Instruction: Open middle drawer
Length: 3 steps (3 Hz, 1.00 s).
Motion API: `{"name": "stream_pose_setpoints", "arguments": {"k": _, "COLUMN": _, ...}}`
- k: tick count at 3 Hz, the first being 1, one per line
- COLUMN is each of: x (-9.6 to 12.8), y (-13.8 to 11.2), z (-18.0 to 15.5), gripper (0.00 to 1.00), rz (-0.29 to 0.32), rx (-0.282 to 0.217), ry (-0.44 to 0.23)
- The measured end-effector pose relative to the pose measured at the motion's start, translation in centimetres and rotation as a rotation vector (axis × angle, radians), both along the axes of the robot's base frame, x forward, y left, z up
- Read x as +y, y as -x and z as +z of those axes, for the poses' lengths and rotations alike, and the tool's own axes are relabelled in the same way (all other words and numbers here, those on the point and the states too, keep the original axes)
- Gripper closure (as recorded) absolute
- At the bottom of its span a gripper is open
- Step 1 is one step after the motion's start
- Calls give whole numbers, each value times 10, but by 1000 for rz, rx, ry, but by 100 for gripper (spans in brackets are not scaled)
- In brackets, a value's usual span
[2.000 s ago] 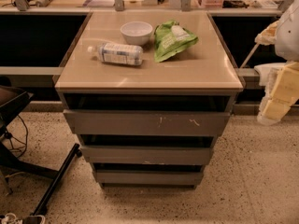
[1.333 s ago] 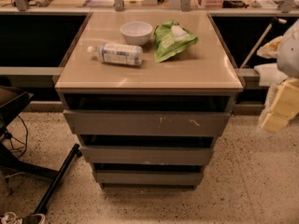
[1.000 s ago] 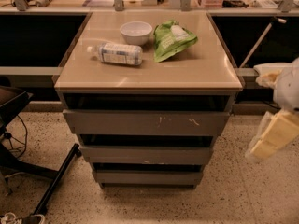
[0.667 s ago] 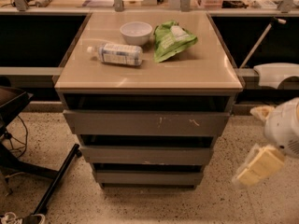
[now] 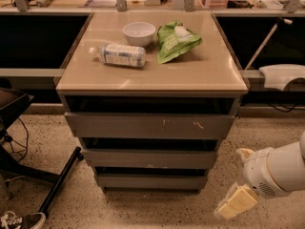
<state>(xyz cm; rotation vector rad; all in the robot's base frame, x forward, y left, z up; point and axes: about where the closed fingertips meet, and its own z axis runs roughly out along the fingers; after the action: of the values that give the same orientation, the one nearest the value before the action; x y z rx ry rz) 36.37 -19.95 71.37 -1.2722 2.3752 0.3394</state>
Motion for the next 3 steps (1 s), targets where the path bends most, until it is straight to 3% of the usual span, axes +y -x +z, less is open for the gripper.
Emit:
{"name": "stream_pose_setpoints", "arguments": {"k": 1, "x": 1, "y": -1, "z": -1, "gripper": 0, "rz": 2, "rx": -2, "ry": -5}}
{"name": "stream_pose_setpoints", "arguments": {"k": 2, "x": 18, "y": -13, "z": -35, "gripper": 0, "rz": -6, "rx": -3, "ry": -54}}
{"name": "stream_pose_setpoints", "arguments": {"k": 3, "x": 77, "y": -27, "z": -129, "gripper": 0, "rz": 34, "rx": 83, "ry": -122}}
